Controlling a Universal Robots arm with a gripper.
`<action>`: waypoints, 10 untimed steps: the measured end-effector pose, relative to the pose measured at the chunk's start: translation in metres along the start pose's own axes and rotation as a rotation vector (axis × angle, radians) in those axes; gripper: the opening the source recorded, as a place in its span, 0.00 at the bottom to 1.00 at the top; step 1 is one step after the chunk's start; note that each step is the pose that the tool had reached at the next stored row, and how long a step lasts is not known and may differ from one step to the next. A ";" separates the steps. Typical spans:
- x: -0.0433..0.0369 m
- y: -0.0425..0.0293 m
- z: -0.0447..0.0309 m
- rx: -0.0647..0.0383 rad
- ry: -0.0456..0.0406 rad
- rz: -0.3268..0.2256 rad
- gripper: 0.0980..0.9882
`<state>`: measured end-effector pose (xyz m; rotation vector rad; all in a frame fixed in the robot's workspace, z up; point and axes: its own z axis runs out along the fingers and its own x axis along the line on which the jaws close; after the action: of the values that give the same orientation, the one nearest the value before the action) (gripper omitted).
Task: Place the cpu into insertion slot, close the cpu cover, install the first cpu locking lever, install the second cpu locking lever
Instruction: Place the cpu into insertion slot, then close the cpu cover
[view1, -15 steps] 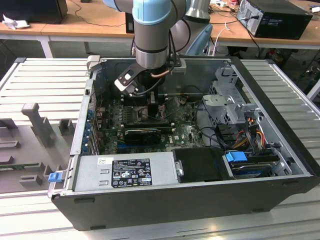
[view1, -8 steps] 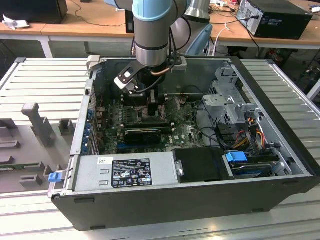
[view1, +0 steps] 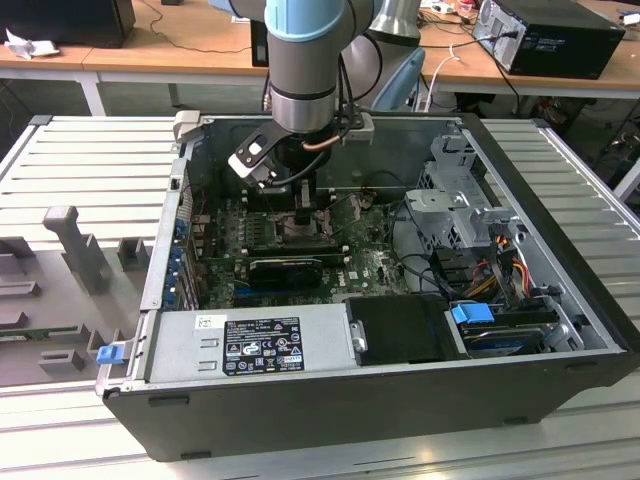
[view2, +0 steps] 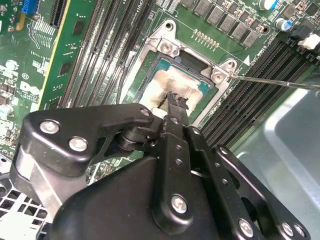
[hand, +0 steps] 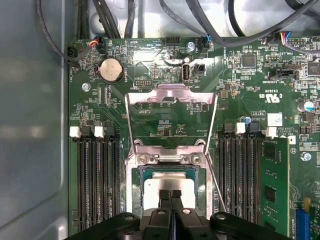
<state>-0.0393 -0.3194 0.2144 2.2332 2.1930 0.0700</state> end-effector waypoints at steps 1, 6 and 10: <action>0.0000 0.0000 -0.0008 0.000 0.0000 0.000 0.01; 0.0001 0.0002 -0.0051 0.000 0.0002 0.000 0.01; 0.0003 0.0004 -0.0095 0.000 0.0001 0.000 0.01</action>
<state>-0.0393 -0.3193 0.2239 2.2332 2.1930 0.0703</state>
